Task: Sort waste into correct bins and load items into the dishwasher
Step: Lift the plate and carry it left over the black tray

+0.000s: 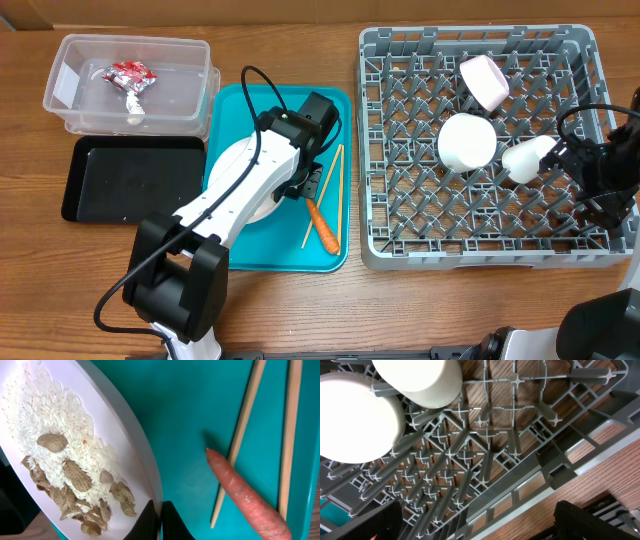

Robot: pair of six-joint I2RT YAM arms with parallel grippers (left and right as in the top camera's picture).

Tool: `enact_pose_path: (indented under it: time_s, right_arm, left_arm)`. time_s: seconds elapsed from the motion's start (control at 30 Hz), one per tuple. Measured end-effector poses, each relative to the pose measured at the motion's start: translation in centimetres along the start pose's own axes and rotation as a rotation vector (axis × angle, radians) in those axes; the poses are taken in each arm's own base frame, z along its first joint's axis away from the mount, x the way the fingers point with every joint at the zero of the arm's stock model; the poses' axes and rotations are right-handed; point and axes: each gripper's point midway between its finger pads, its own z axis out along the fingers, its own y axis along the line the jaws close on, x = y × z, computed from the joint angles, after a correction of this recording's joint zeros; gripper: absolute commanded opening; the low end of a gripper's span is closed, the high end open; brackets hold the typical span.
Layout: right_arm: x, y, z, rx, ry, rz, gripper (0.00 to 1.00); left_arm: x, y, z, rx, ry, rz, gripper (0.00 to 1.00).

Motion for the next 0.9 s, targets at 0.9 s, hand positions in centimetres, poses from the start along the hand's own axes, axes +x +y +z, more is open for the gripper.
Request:
enact_pose_path:
  time_s: [0.9]
  right_arm:
    - [0.0, 0.0, 0.0, 0.000, 0.000, 0.000, 1.00]
  left_arm:
    - [0.0, 3.9, -1.5, -0.137, 0.013, -0.084, 0.04]
